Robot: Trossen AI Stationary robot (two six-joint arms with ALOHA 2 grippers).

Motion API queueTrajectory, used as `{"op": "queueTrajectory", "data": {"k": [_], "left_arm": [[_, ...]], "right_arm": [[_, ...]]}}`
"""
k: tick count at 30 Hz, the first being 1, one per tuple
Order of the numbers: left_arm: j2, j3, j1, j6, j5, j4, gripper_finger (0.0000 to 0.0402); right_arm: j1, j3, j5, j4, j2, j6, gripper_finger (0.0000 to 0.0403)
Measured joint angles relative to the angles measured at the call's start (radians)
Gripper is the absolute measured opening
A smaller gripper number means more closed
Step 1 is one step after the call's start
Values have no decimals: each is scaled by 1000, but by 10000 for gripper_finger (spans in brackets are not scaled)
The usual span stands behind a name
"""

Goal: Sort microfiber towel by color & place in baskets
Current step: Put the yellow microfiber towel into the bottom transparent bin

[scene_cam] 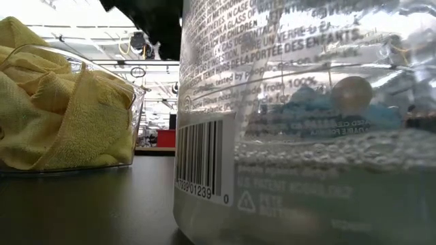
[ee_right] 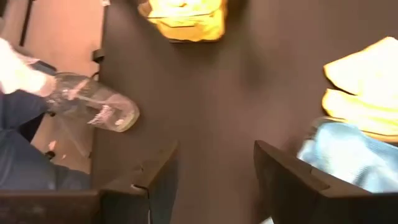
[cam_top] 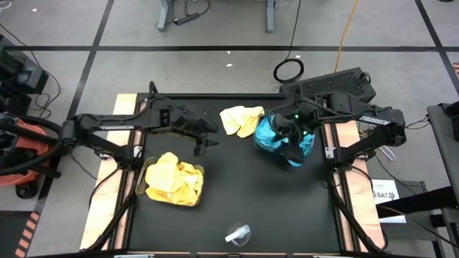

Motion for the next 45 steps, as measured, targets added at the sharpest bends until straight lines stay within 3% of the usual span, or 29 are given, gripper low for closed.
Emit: {"op": "queueTrajectory", "data": {"k": [7, 12, 22, 28, 38, 45], "left_arm": [[145, 0, 62, 0, 25, 155, 234], [236, 4, 98, -2, 39, 232, 234], [466, 190, 121, -19, -25, 213, 234], [607, 343, 128, 21, -104, 117, 241], [794, 559, 144, -106, -190, 27, 342], [908, 685, 184, -162, -205, -102, 340]], "right_arm": [[115, 0, 13, 36, 0, 59, 196], [196, 0, 79, 79, 0, 115, 196], [339, 0, 212, 166, 0, 224, 196], [424, 0, 281, 182, 0, 310, 196], [562, 0, 424, 195, 1, 439, 196], [629, 0, 504, 225, 2, 484, 196]]}}
